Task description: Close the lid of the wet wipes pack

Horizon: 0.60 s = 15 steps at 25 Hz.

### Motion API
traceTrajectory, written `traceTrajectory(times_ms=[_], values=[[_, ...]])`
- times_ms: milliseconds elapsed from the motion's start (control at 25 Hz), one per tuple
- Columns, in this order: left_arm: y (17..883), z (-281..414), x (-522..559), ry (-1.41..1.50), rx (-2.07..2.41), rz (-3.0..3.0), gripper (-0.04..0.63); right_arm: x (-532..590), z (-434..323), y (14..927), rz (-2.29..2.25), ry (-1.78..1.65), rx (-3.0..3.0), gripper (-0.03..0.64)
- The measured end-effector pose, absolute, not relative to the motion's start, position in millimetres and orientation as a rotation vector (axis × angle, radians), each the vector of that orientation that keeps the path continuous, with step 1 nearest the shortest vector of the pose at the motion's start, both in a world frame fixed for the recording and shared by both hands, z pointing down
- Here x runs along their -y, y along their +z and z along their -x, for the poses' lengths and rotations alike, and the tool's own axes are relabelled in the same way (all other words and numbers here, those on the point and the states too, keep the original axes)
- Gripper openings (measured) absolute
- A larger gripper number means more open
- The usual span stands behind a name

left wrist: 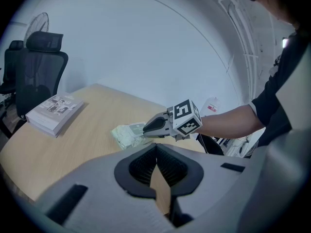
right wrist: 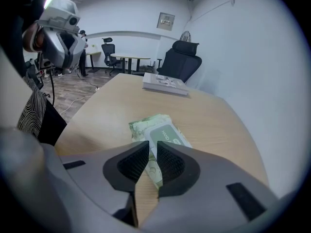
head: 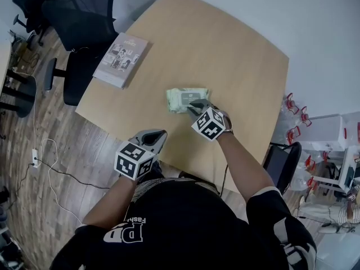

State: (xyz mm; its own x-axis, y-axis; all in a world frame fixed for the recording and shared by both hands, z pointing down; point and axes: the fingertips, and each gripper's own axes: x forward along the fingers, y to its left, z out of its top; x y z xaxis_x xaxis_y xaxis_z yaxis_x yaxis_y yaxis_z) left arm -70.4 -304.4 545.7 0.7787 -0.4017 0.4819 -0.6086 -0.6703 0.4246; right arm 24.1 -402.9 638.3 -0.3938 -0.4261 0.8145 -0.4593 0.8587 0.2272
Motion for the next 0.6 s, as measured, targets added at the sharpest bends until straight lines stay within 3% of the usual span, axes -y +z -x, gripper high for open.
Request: traceTrajectory(times_ms=[600], values=[[495.3,69.6,310.3,0.451,0.539,-2.614,0.018,333.0,-20.3,517.6,-1.241,0.323,2.367,0.006]])
